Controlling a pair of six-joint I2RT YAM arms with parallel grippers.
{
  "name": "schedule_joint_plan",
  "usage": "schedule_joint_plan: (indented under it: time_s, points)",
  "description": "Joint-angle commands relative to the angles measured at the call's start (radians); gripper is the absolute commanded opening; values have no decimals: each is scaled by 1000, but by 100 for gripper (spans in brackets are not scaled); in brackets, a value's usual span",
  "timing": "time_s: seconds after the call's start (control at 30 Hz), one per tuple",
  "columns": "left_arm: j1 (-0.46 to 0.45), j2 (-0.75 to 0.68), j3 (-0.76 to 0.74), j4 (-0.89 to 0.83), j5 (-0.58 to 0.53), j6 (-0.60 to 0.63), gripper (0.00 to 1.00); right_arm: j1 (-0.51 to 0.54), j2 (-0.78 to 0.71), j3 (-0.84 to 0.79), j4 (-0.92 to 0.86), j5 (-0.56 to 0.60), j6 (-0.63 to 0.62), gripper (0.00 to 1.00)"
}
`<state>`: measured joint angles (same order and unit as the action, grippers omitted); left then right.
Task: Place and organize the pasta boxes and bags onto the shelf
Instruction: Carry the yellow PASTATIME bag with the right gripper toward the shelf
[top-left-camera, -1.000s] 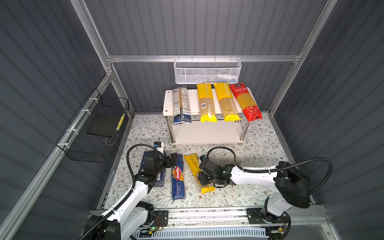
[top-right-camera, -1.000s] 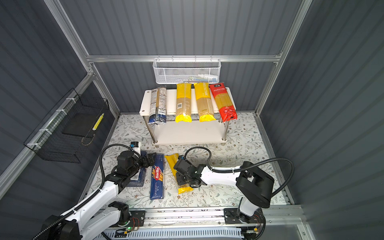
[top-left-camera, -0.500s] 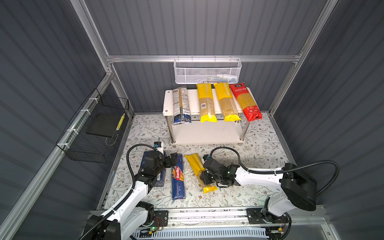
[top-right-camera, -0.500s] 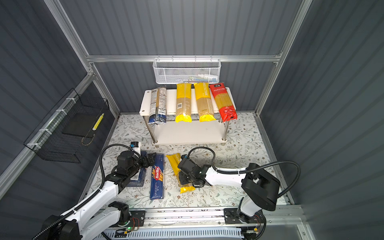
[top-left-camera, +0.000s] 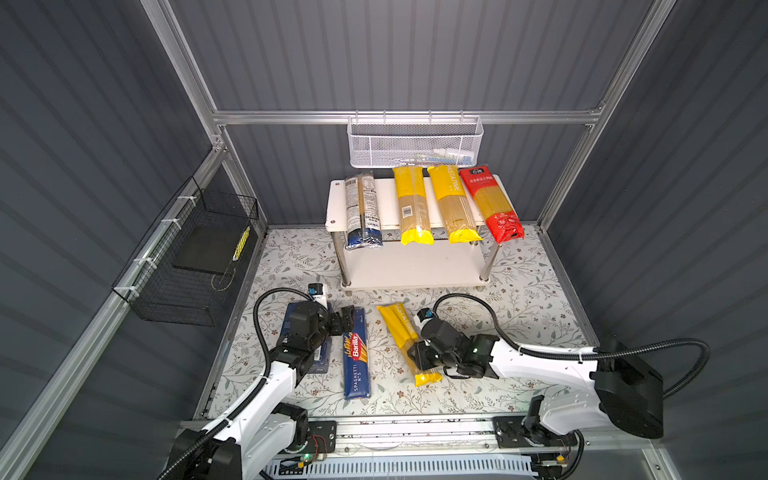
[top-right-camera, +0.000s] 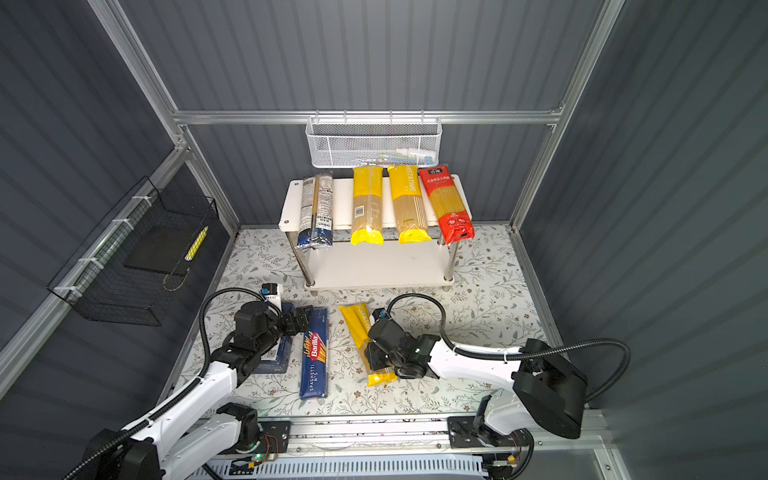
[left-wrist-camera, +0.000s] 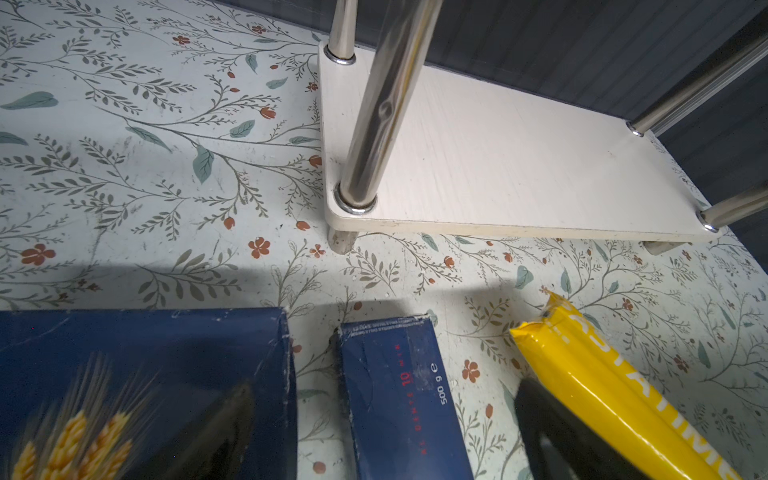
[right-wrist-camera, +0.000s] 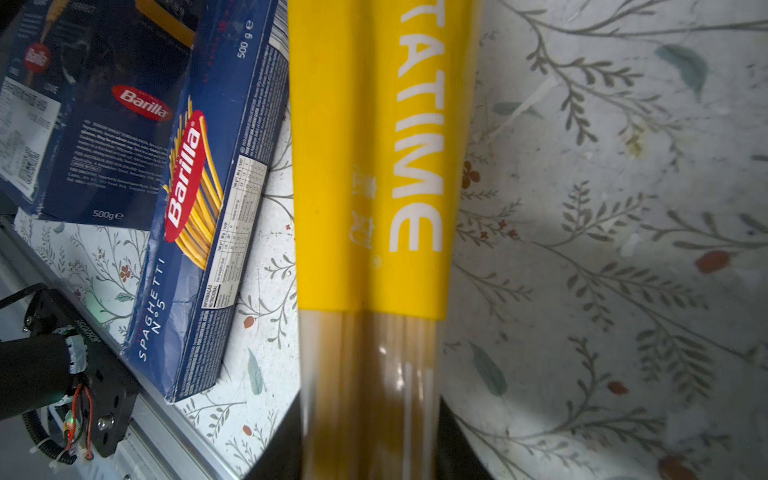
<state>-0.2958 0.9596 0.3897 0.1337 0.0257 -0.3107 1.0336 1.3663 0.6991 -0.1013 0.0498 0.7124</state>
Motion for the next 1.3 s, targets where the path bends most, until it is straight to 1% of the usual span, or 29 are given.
schedule_joint_plan:
  time_s: [0.0, 0.2, 0.4, 0.6, 0.7, 0.87, 1.1, 1.27]
  points:
    - [-5, -6, -8, -9, -9, 8, 99, -10, -62, 3, 100, 33, -4, 20]
    - [-5, -20, -7, -17, -12, 8, 99, -12, -102, -6, 78, 33, -9, 18]
    - [-5, -6, -5, -13, -10, 7, 99, -18, -134, 27, -10, 35, -40, 18]
    - [-5, 2, -3, -11, -10, 6, 99, -35, -169, 24, -41, 50, -31, 18]
    - [-5, 4, -9, -5, -14, 7, 99, -63, -201, 17, -57, 56, -33, 21]
    - [-5, 11, 0, -14, -10, 9, 99, -113, -278, 0, -80, 78, -47, 17]
    - [-5, 3, -3, -11, -13, 7, 99, -182, -357, 28, -169, 96, -98, 17]
    - [-5, 8, -2, -15, -15, 7, 99, -241, -394, 21, -190, 85, -113, 16]
